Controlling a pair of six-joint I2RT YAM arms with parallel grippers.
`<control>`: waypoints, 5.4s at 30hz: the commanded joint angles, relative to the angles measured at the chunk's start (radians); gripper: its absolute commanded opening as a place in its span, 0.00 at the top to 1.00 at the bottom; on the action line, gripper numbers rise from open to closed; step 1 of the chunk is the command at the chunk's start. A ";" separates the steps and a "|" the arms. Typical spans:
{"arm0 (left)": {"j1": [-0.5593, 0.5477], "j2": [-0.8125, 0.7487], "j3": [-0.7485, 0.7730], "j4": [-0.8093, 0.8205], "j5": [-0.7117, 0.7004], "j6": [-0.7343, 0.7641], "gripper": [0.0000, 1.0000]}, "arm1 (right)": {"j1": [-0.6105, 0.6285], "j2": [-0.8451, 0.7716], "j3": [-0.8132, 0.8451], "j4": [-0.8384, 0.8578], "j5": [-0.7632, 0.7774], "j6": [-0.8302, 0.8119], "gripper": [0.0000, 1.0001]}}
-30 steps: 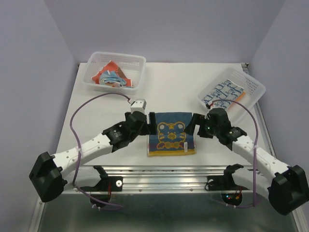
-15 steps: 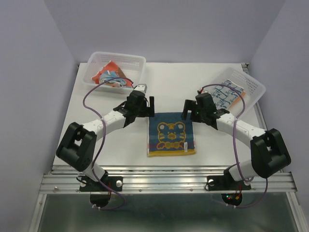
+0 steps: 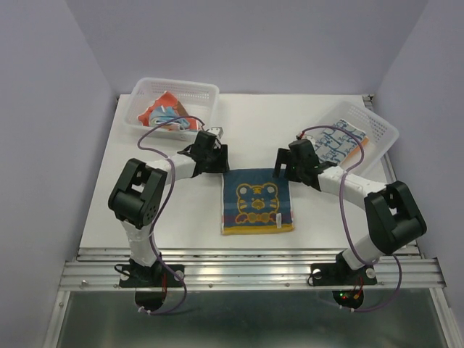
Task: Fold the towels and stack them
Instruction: Fold the towel, then neatly place the folded towel into the bin
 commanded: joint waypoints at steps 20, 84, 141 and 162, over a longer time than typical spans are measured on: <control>0.003 -0.009 -0.019 0.019 0.104 -0.036 1.00 | 0.009 0.130 0.121 0.131 0.090 0.085 0.31; -0.345 -0.945 -0.762 0.029 -0.057 -0.488 1.00 | 0.032 -0.833 -0.504 -0.254 -0.341 0.217 0.96; -0.416 -1.112 -0.680 -0.211 -0.360 -0.488 0.01 | 0.177 -0.277 -0.310 -0.223 -0.026 0.056 0.82; -0.416 -1.123 -0.593 -0.282 -0.469 -0.462 0.01 | 0.168 -0.197 0.130 -0.289 0.196 -0.685 0.99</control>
